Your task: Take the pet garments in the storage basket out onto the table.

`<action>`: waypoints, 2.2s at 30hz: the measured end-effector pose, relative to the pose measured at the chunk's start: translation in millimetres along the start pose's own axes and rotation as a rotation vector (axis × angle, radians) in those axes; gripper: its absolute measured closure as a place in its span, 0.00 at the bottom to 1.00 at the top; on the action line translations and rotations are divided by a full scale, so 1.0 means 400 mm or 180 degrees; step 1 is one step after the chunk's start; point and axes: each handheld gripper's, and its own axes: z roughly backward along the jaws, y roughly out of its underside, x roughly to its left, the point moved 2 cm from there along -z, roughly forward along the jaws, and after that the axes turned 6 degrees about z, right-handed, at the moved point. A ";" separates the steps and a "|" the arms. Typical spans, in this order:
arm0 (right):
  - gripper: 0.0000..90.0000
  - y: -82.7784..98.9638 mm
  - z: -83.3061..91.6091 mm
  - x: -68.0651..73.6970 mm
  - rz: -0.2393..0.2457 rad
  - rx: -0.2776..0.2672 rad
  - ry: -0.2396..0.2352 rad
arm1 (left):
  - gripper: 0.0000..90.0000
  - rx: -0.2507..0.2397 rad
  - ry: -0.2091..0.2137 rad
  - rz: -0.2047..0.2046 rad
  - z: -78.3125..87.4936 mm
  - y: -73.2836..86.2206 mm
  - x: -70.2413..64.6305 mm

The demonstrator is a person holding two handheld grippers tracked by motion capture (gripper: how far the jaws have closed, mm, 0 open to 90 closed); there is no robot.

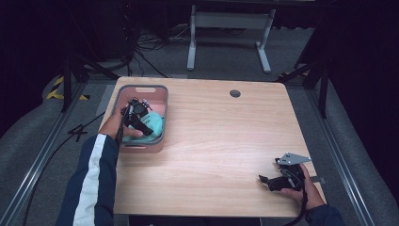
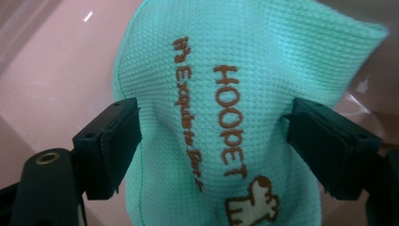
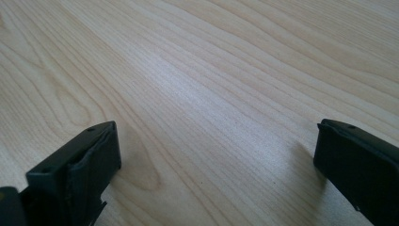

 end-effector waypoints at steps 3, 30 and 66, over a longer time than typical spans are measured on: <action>0.01 0.000 0.000 0.000 0.0000 -0.0001 0.0000 | 0.18 0.0095 -0.0018 0.0042 -0.012 -0.008 0.005; 0.01 0.000 -0.001 0.000 0.0003 -0.0005 -0.0007 | 0.80 0.0260 -0.0149 0.0240 0.014 -0.011 -0.014; 0.01 0.001 0.001 -0.001 0.0007 0.0002 -0.0001 | 0.82 -0.2212 -0.0075 0.0058 0.310 0.181 -0.141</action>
